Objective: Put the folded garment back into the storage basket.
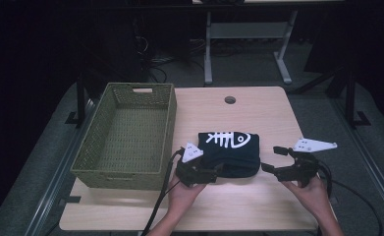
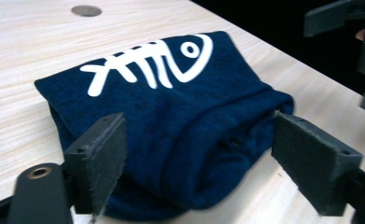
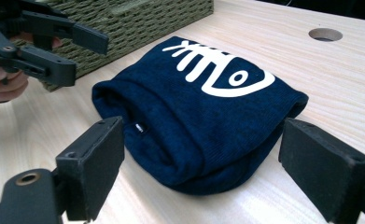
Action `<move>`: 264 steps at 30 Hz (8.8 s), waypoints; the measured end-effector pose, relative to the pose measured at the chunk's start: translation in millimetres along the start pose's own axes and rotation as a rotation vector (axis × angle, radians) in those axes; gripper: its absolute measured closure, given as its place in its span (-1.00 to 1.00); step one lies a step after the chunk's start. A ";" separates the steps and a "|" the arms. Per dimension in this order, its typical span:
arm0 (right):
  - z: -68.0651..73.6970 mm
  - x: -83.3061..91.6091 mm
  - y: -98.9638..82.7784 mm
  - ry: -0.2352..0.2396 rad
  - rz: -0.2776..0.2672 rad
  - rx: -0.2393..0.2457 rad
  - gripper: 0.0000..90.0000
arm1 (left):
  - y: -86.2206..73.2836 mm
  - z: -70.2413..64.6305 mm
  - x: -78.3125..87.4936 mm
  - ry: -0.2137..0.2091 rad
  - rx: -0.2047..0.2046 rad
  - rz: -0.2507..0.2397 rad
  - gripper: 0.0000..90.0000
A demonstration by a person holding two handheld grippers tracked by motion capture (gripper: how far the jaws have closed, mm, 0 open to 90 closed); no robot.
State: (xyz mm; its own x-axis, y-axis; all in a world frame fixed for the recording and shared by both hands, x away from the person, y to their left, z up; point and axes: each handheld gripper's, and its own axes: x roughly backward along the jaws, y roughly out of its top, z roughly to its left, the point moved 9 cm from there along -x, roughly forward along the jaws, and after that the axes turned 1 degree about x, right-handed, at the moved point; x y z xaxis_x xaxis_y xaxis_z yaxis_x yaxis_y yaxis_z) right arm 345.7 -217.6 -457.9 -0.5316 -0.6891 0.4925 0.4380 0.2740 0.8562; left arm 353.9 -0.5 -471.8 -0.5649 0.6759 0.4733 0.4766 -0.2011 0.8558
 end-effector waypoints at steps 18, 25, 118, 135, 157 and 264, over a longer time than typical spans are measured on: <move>-41.9 -48.8 1.6 0.026 0.099 -0.155 -0.69 | 2.1 42.8 -32.6 0.162 0.110 0.063 -0.58; -47.9 -63.6 -10.1 0.025 0.154 -0.198 -0.68 | -7.6 52.0 -41.1 0.188 0.138 0.115 -0.59; 3.3 -35.4 33.9 -0.021 0.165 -0.267 0.66 | 52.2 23.1 2.5 0.035 0.141 0.109 0.54; 21.0 -40.2 66.4 -0.003 0.143 -0.239 0.66 | 73.5 37.8 33.0 0.012 0.107 0.125 0.54; 40.7 -49.3 95.5 0.009 0.148 -0.206 0.66 | 86.7 55.4 56.4 0.003 0.090 0.149 0.53; 163.6 -215.5 204.9 0.178 0.208 -0.116 0.61 | 68.9 222.6 206.1 0.216 0.175 0.153 0.45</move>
State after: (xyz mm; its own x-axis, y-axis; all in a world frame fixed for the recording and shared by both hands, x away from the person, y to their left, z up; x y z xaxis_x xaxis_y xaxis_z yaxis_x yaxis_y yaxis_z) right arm 431.5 96.7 -363.0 -0.2910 -0.7355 0.6118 0.6100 0.3500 0.7109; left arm 420.4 282.8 -361.7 -0.5987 0.4773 0.6432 0.6652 -0.1511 0.7312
